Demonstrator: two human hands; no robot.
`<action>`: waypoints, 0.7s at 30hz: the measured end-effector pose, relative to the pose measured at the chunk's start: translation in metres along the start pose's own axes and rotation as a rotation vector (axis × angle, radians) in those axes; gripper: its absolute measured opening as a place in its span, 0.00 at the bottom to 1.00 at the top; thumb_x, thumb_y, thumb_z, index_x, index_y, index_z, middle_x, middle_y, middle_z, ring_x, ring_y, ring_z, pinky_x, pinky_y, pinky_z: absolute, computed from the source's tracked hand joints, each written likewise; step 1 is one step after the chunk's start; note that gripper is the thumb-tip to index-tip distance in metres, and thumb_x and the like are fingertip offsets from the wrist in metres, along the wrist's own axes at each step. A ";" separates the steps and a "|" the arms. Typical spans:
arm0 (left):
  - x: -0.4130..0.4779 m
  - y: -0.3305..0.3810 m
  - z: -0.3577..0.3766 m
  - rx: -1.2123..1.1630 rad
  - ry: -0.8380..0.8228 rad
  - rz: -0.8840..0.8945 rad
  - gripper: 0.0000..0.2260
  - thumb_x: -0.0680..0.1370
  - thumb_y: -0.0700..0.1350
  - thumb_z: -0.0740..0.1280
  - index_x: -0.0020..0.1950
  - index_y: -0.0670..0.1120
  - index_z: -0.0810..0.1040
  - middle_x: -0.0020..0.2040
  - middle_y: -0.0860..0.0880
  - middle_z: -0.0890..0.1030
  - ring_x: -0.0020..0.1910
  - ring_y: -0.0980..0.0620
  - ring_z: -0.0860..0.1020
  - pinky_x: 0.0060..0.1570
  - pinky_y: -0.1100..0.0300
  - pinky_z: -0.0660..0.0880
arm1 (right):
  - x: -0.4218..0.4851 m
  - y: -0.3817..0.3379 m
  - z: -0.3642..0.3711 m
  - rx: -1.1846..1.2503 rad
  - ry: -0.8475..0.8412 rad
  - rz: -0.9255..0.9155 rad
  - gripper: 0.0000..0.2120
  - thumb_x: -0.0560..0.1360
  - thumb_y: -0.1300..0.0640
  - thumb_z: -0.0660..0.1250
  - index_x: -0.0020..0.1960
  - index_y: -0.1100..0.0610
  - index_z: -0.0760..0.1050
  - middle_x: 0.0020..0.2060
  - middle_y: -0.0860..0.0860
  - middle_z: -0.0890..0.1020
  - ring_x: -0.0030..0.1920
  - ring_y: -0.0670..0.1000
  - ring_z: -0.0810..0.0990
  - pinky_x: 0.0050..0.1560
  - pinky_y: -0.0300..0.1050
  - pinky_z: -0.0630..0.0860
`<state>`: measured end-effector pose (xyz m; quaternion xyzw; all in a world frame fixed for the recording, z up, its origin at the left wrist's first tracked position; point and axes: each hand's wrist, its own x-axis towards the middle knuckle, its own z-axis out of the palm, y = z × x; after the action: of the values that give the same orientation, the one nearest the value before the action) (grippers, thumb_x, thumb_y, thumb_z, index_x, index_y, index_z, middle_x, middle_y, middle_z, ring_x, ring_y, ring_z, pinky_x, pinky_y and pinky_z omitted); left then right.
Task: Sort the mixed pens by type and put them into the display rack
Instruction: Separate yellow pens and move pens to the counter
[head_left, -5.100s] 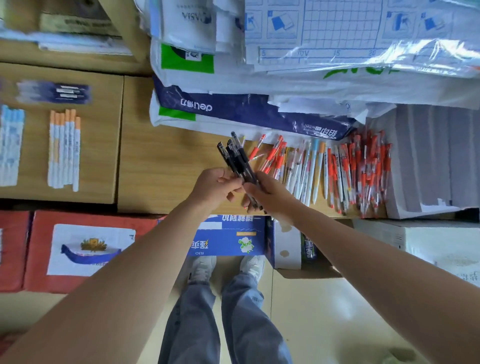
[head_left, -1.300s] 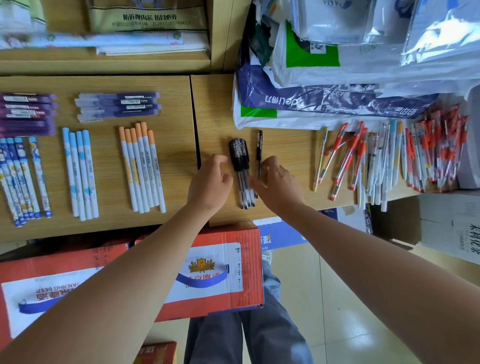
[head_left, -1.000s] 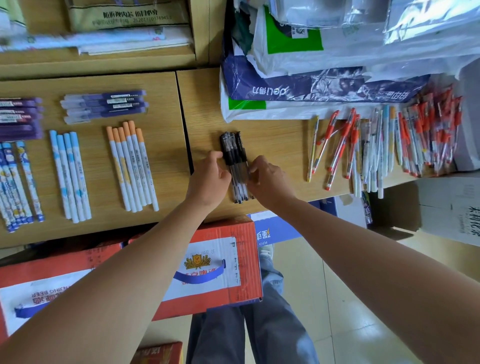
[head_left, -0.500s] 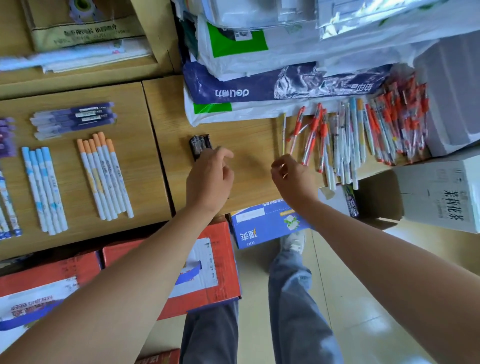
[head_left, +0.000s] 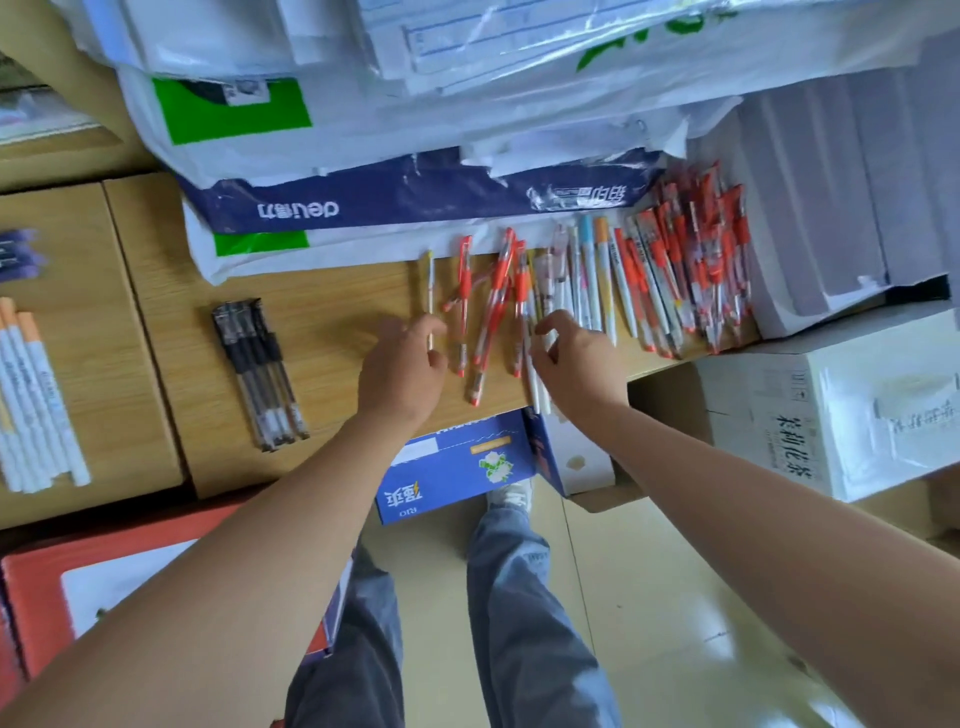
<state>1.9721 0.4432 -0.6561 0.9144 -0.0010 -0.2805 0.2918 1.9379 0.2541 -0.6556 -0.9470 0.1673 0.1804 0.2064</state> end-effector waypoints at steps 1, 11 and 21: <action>0.001 0.002 0.001 0.022 0.014 -0.002 0.12 0.78 0.41 0.62 0.60 0.50 0.75 0.54 0.43 0.76 0.46 0.44 0.77 0.41 0.57 0.68 | 0.003 0.001 0.000 -0.023 -0.011 -0.011 0.08 0.79 0.56 0.60 0.55 0.58 0.73 0.35 0.55 0.82 0.33 0.56 0.79 0.33 0.51 0.79; 0.007 0.004 0.001 0.152 0.089 -0.048 0.07 0.76 0.42 0.69 0.47 0.48 0.70 0.42 0.49 0.78 0.40 0.48 0.77 0.34 0.58 0.67 | 0.023 0.021 -0.016 -0.121 -0.042 0.035 0.11 0.76 0.51 0.65 0.52 0.57 0.72 0.39 0.54 0.81 0.38 0.57 0.80 0.36 0.49 0.78; 0.007 0.004 0.009 0.205 0.071 -0.170 0.09 0.76 0.49 0.67 0.46 0.44 0.81 0.39 0.48 0.82 0.39 0.46 0.80 0.32 0.58 0.72 | 0.028 0.012 -0.010 -0.135 -0.108 0.081 0.11 0.75 0.50 0.66 0.47 0.59 0.74 0.37 0.53 0.77 0.35 0.52 0.74 0.28 0.39 0.65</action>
<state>1.9743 0.4336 -0.6635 0.9456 0.0579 -0.2700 0.1718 1.9608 0.2326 -0.6629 -0.9402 0.1815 0.2501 0.1433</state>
